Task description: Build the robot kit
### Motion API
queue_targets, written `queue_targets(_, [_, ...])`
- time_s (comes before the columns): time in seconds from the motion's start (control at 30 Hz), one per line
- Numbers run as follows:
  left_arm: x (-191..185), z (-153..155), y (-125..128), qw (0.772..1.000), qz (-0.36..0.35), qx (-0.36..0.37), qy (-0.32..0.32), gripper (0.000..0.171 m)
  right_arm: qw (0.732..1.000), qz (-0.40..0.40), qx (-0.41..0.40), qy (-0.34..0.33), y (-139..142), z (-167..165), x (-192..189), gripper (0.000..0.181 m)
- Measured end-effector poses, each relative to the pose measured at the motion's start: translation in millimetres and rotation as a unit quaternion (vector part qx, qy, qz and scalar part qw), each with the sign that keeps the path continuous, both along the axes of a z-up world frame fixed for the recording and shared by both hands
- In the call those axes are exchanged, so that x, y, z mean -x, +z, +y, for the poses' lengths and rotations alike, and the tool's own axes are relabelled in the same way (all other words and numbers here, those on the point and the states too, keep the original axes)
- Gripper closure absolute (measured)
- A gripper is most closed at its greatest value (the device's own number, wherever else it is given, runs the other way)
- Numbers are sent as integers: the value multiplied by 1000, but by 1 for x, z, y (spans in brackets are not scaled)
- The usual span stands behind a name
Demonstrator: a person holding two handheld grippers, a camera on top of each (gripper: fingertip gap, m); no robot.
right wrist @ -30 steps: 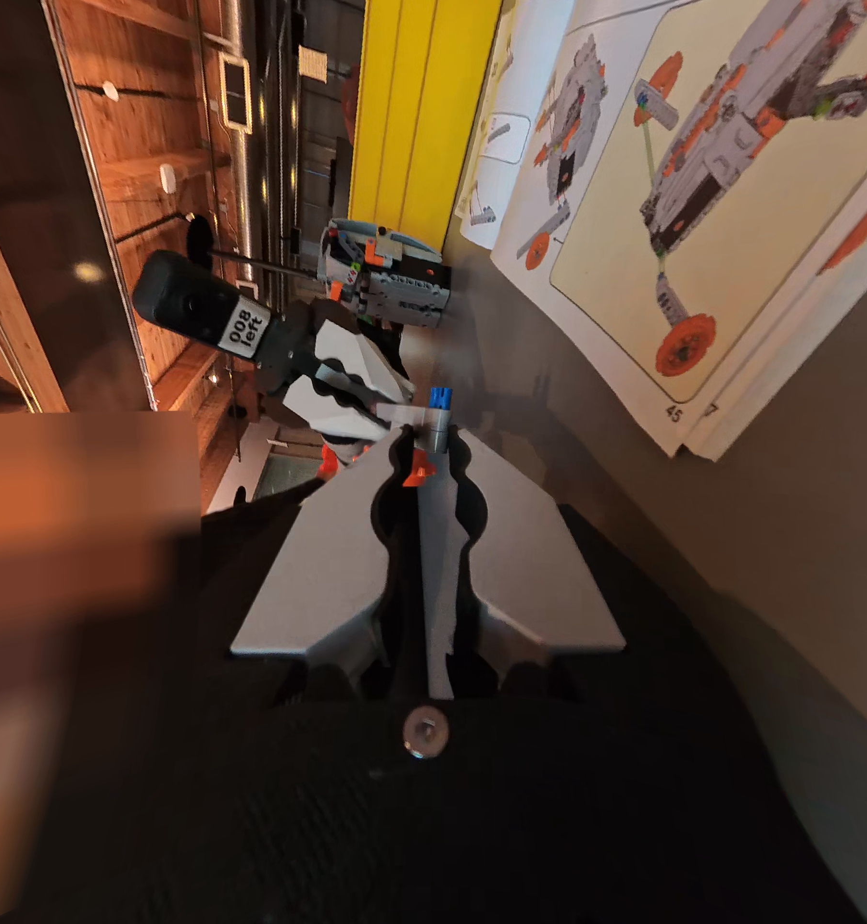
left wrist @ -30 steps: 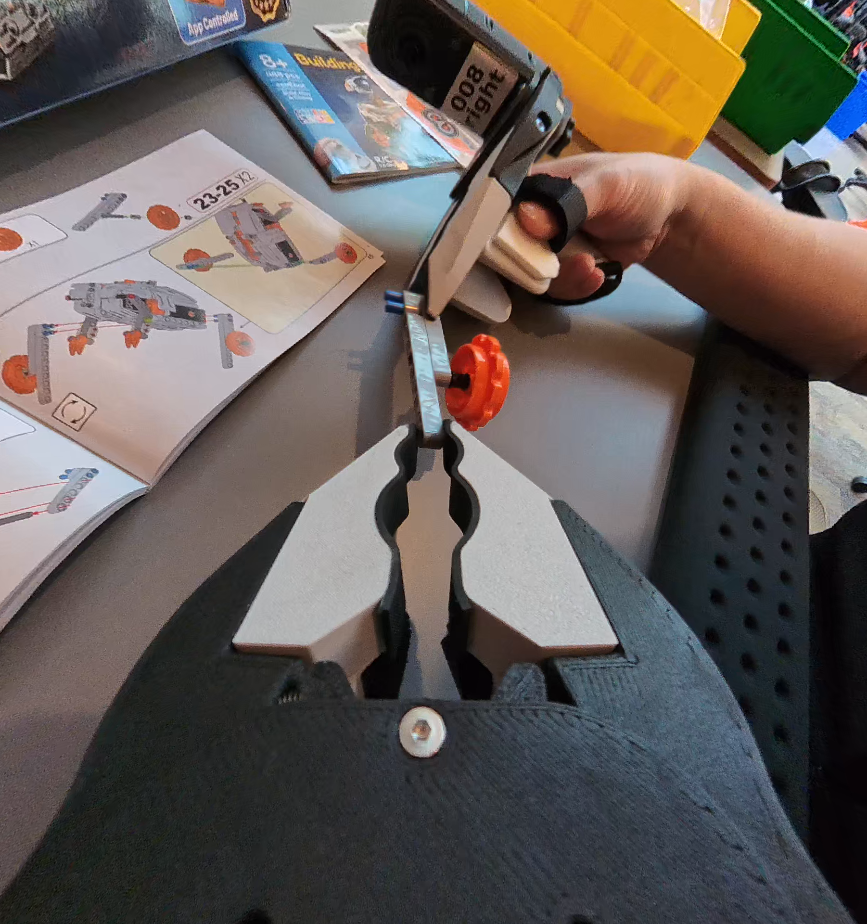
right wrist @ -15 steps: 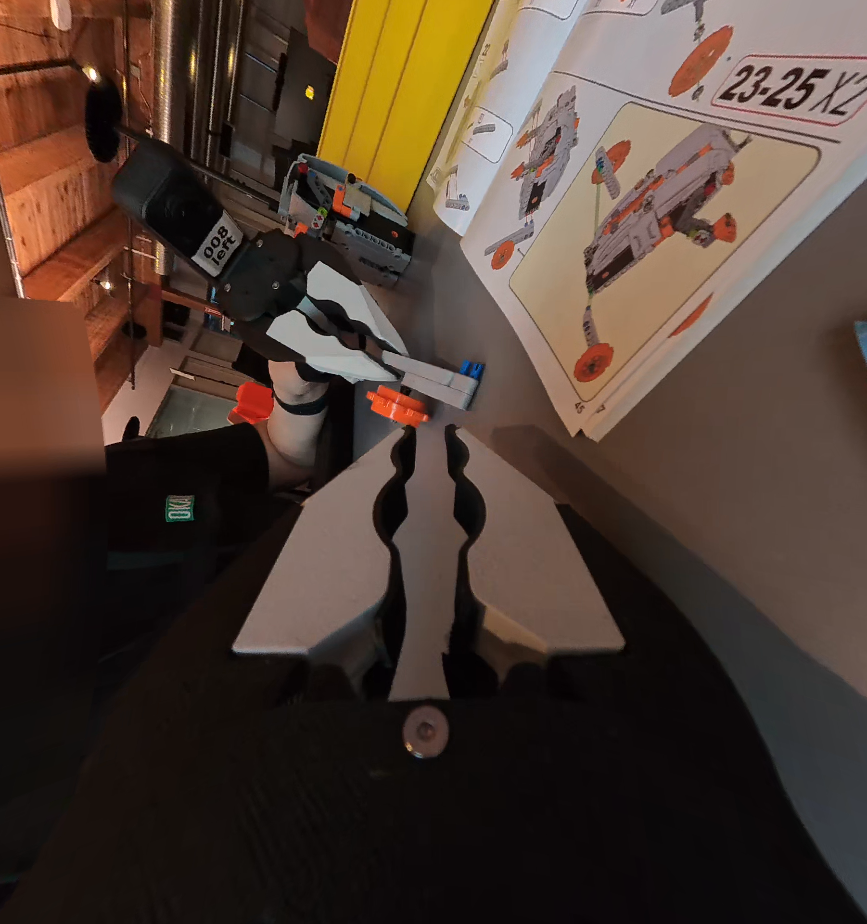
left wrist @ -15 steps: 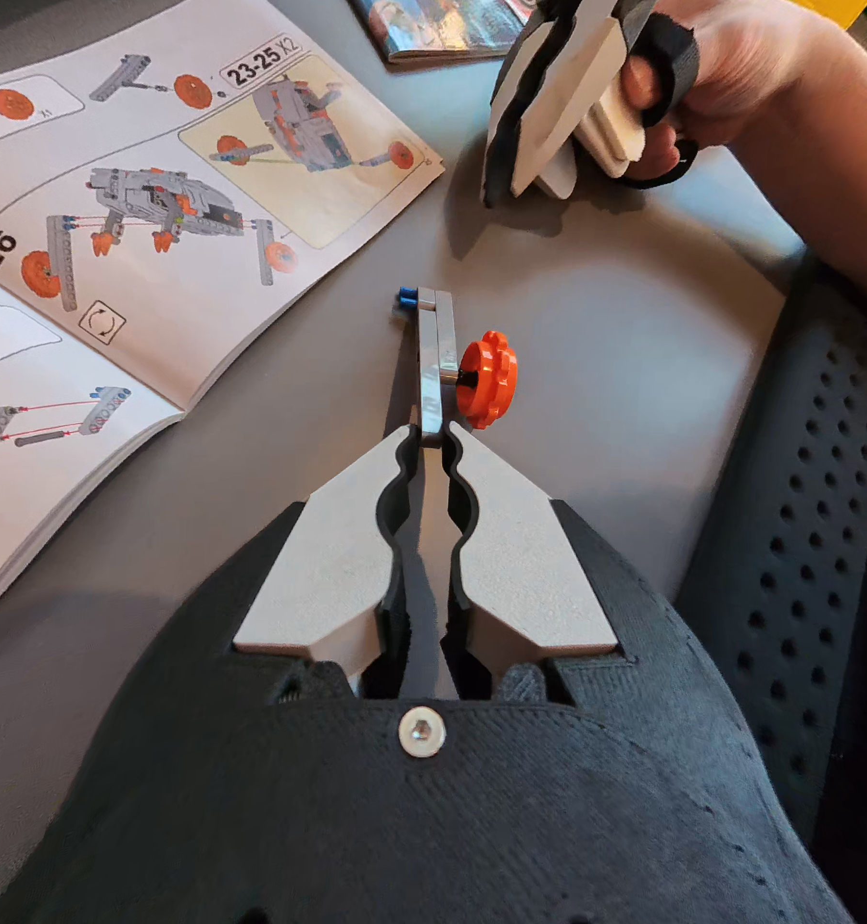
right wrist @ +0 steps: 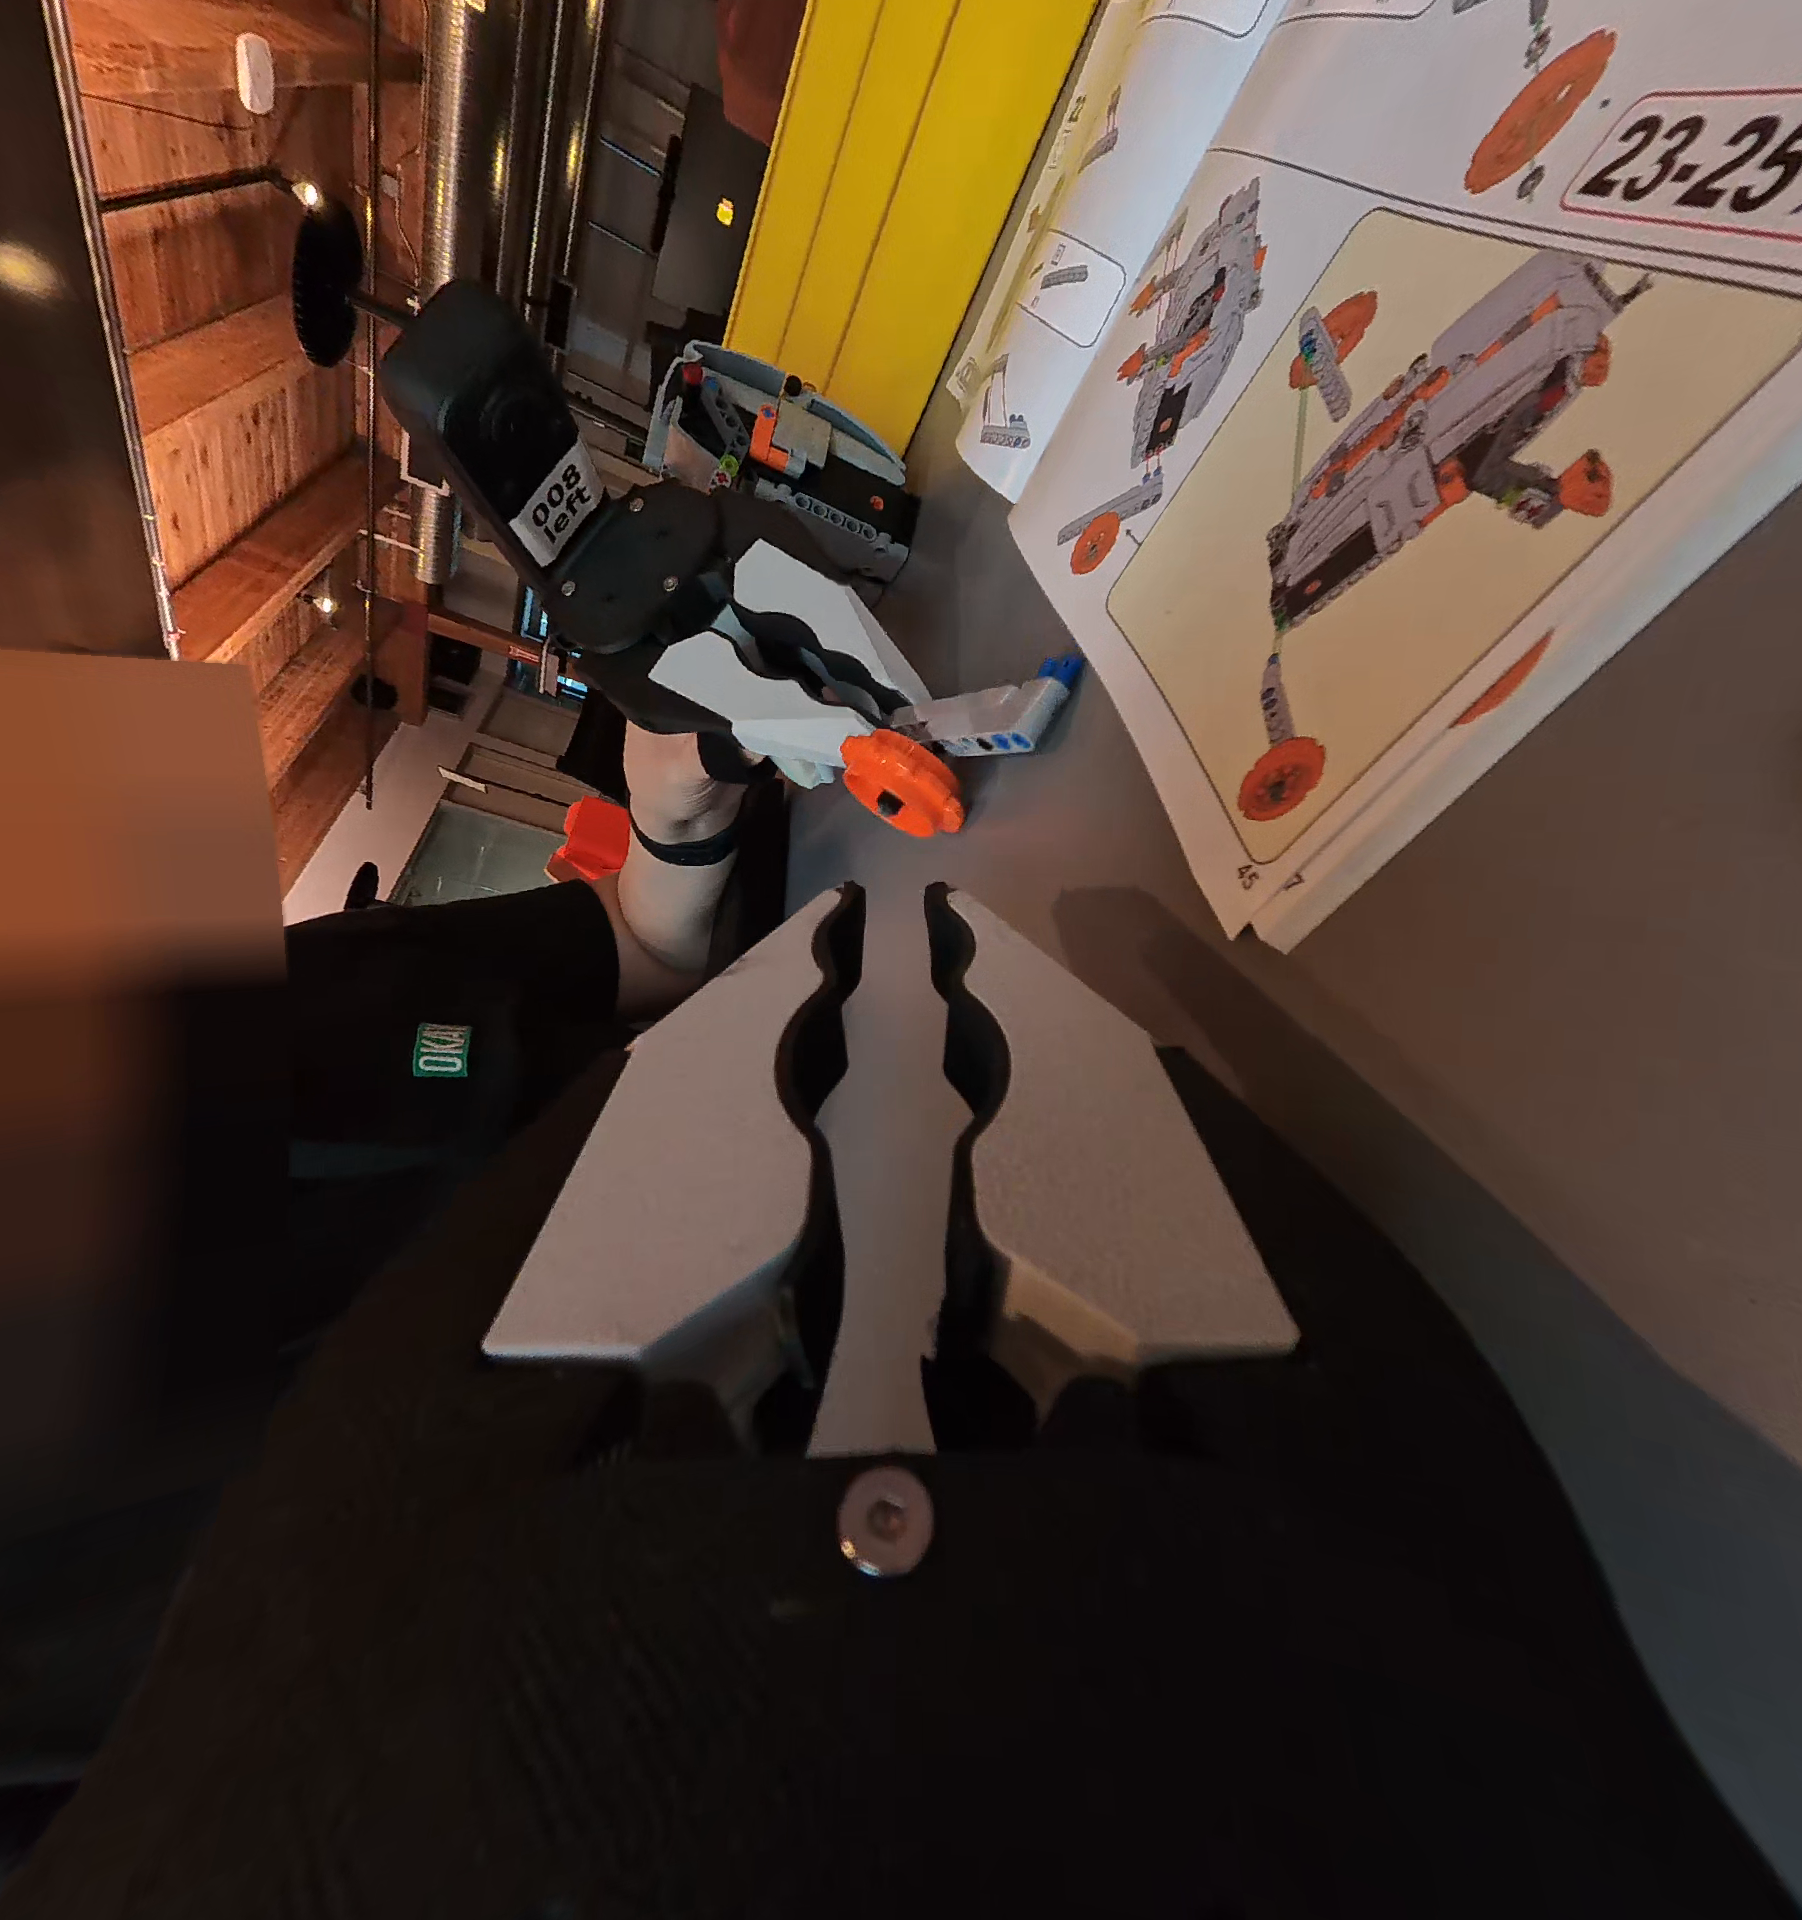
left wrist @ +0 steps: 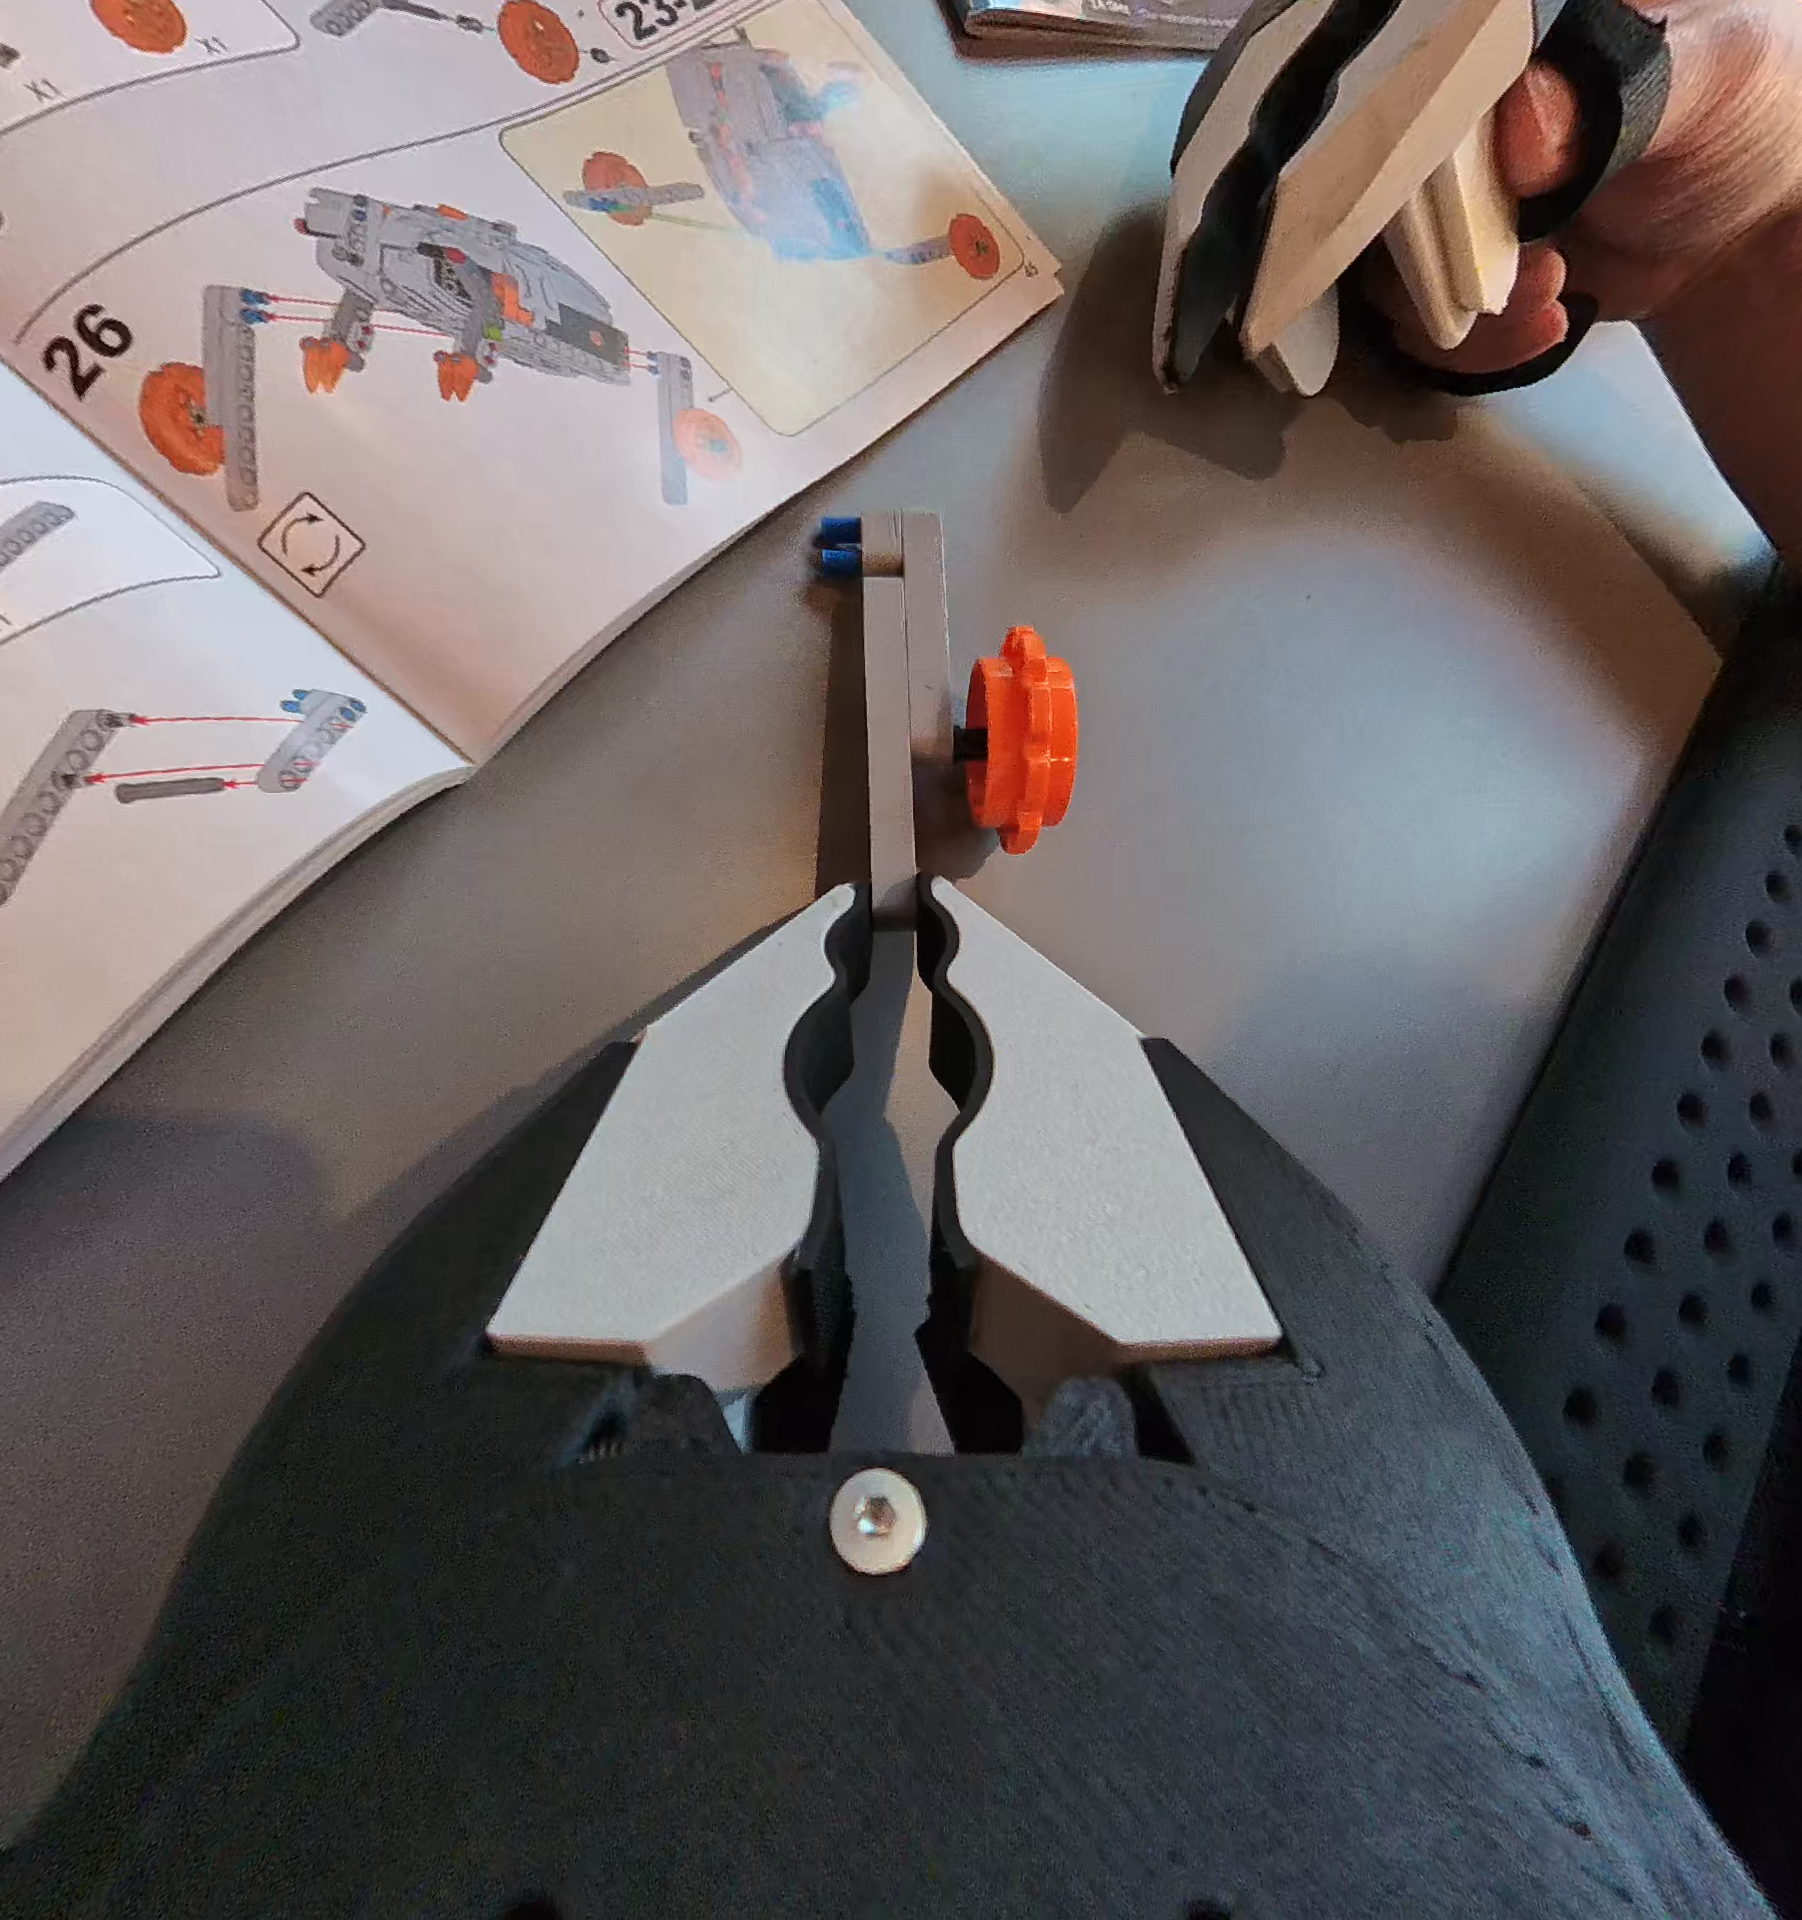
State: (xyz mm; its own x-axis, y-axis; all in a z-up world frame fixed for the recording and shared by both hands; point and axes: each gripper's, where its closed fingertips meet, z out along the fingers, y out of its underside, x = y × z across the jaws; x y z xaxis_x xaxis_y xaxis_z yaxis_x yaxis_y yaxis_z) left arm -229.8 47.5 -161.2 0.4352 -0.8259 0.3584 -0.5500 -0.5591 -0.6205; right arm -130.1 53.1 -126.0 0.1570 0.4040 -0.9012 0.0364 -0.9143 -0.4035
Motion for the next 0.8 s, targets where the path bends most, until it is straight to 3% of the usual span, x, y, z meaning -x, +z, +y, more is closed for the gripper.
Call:
queue_targets(0.27, [-2, -6, 0, 1000, -5, 21, -9, 165, 1000, 7, 3, 2, 1, 0, 0, 171])
queue_targets(0.6, [3, 1, 8, 1000, 13, -21, 11, 155, 1000, 18, 7, 4, 3, 0, -1, 170])
queue_targets(0.8, [-3, -6, 22, 1000, -23, -12, 0, 151, 1000, 18, 4, 14, 4, -3, 1, 170])
